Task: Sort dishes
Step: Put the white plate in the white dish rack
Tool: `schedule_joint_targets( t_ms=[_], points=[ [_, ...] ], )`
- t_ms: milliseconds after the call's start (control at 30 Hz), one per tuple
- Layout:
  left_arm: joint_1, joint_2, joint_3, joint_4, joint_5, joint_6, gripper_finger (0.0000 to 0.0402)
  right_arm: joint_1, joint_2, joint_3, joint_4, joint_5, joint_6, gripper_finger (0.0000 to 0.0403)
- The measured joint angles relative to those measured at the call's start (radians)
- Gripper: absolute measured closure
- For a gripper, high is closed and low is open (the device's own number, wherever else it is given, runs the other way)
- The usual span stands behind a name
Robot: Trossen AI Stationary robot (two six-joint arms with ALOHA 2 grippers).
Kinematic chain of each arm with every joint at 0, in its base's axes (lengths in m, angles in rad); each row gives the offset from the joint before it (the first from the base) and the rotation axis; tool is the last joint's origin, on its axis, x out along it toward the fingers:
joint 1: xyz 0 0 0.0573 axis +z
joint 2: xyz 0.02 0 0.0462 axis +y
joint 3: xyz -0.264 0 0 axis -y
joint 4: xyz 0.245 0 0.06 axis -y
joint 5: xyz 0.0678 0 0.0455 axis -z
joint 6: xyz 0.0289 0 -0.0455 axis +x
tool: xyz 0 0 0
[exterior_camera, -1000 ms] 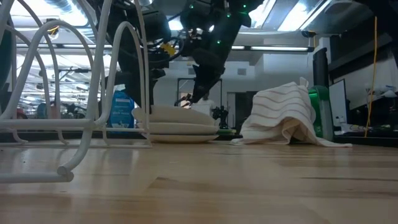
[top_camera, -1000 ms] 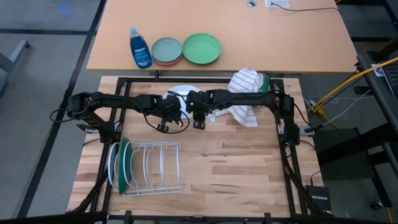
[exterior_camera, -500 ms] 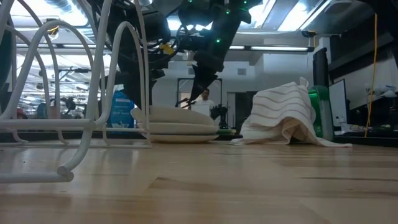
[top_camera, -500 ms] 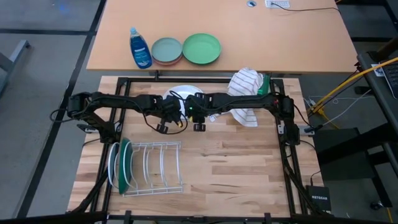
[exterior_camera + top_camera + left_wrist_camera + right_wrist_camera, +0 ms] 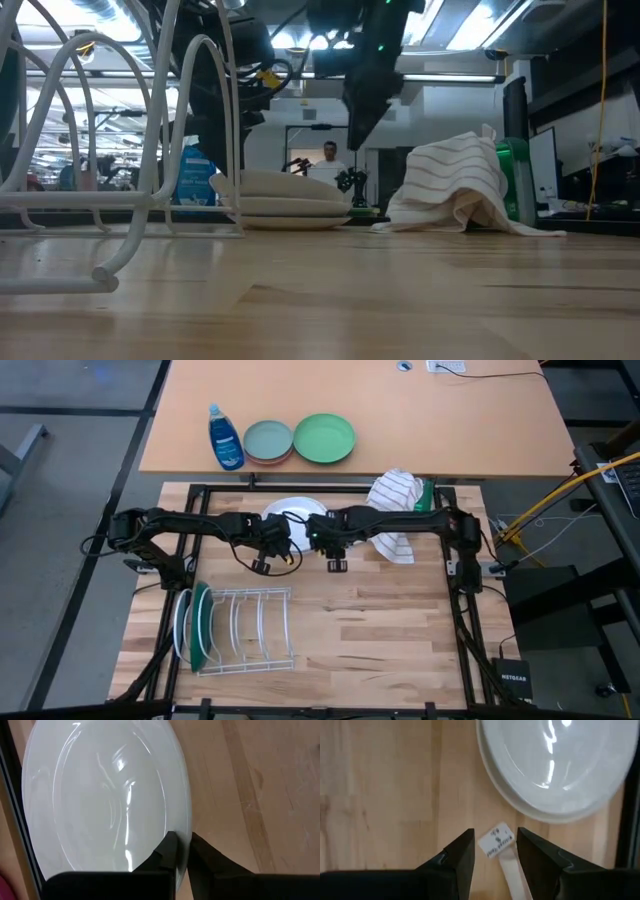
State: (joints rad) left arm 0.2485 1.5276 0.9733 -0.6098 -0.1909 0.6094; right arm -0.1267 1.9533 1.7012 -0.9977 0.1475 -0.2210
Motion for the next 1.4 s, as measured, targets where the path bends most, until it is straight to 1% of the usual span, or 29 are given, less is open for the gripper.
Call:
schedule_joint_targets(
  t_ms=[67,133,233,267,333,433,533,633,767,900,1067,1400],
  points=[
    [0.0,0.0,0.0,0.0,0.0,0.0,0.0387,-0.006,-0.035,-0.015,-0.01,0.0,0.004,0.0253],
    [0.0,0.0,0.0,-0.001,0.0,0.0,0.0387,-0.016,-0.082,-0.06,0.005,0.001,0.005,0.0253],
    [0.0,0.0,0.0,-0.002,0.0,0.0,0.0387,-0.043,-0.173,-0.188,0.077,-0.001,0.042,0.0253],
    [0.0,0.0,0.0,-0.002,0.0,0.0,0.0387,-0.055,-0.207,-0.256,0.139,-0.001,0.063,0.0253],
    [0.0,0.0,0.0,-0.001,0.0,0.004,0.0387,-0.077,-0.271,-0.408,0.322,-0.009,0.107,0.0253],
    [0.0,0.0,0.0,-0.001,0.0,0.002,0.0387,-0.093,-0.334,-0.618,0.677,-0.034,0.188,0.0253],
    [0.0,0.0,0.0,0.0,0.0,0.0,0.0387,-0.089,-0.343,-0.728,0.975,-0.045,0.214,0.0253],
    [0.0,0.0,0.0,0.0,0.0,-0.005,0.0387,-0.074,-0.332,-0.749,1.084,-0.088,0.136,0.0253],
    [-0.001,0.0,0.0,0.001,0.001,-0.013,0.0387,-0.052,-0.302,-0.75,1.137,-0.106,-0.005,0.0253],
    [-0.013,0.0,0.0,0.011,0.0,-0.032,0.0387,-0.034,-0.269,-0.75,1.189,-0.107,-0.098,0.0253],
    [-0.035,0.0,0.0,0.025,-0.004,-0.04,0.0387,-0.03,-0.24,-0.749,1.212,-0.114,-0.106,0.0253],
    [-0.08,0.0,0.0,0.04,-0.003,-0.056,0.0387,-0.03,-0.203,-0.749,1.205,-0.114,-0.107,0.0253]
  ],
)
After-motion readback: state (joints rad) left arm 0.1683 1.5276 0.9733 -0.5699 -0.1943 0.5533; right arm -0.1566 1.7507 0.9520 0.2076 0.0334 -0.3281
